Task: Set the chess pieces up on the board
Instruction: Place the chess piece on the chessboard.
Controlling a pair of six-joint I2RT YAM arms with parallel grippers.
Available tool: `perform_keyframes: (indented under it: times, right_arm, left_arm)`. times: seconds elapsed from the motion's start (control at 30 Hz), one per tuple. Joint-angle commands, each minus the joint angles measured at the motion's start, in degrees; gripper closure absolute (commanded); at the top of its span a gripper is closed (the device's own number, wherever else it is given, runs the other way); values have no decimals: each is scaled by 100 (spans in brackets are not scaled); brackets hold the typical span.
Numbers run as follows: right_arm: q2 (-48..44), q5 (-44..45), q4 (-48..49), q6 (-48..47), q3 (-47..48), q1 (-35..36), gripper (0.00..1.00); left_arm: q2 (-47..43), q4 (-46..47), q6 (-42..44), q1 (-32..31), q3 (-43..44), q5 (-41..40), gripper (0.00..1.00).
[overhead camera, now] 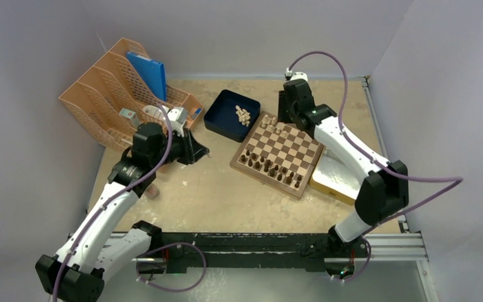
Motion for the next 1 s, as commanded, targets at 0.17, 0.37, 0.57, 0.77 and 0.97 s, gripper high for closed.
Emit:
perform_keyframes:
  times: [0.17,0.37,0.57,0.77,0.97]
  right_arm:
    - [-1262,-1048,1819,102,-1162,465,59]
    - [-1855,-359,2086,667,-1558,465,60]
    - [-2934,-53,2376,980,-2053,465,60]
    - [-3671,499,2281,1000,-2082,464,60]
    - [-4173,683,2127,925,-1946,457,59]
  left_arm:
    - [1131,156,-320,5,798,-580,100]
    - [2212,551,-345,-233,1455,-966,100]
    - [3350,1508,139,-1159,2080,-2028,100]
    - [4252,2497,265,-1473,2424,-1977,100]
    - [4949,3396,641,-1722,2474,-2094,100]
